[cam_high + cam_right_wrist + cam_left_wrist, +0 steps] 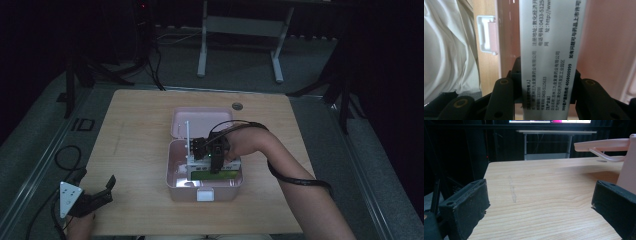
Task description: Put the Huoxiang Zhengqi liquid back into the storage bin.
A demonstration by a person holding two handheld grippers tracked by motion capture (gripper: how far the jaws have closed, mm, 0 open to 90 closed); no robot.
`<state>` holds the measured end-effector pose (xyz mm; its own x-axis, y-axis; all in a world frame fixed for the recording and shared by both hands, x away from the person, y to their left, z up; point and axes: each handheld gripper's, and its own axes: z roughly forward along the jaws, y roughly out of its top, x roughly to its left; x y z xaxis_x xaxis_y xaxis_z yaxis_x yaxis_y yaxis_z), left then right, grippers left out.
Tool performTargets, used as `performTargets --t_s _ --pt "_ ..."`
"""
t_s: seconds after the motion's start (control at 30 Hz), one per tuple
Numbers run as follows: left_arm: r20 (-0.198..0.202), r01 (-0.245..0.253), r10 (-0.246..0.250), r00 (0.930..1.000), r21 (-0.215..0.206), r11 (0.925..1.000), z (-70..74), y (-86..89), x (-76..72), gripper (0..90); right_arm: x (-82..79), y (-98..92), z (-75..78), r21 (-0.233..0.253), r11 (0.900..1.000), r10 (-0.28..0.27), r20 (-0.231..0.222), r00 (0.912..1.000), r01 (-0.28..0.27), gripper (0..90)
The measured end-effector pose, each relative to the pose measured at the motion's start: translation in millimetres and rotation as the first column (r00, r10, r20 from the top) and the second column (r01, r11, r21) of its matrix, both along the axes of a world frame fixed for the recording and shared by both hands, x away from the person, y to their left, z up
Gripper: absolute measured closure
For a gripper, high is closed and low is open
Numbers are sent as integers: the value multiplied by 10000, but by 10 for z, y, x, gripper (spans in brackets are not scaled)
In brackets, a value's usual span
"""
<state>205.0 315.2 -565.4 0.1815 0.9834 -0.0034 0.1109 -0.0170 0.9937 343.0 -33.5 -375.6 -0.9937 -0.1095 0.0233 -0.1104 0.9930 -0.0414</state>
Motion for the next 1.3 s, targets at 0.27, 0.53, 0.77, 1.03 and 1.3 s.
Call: performTargets --t_s 0.27,0.53,0.77,1.03,1.3 --pt "10 10 -10 10000 -14 10000 -1 4 2 11 68 -17 -254 -163 9998 -72 -169 9998 69 629" --pt "23 15 -15 10000 -50 10000 -2 6 -1 11 113 -44 -502 -231 9996 -178 -252 9995 172 629" --pt "32 11 -11 10000 -62 10000 -3 6 -1 11 116 -55 -660 -345 9993 -157 -463 9988 141 628" --pt "24 16 -16 10000 -45 10000 -2 6 -1 11 125 -69 -794 -274 9991 -342 -495 9982 328 626" --pt "30 27 -27 10000 -73 10000 -3 8 -1 11 103 -71 -953 -316 9993 -193 -538 9984 177 623"
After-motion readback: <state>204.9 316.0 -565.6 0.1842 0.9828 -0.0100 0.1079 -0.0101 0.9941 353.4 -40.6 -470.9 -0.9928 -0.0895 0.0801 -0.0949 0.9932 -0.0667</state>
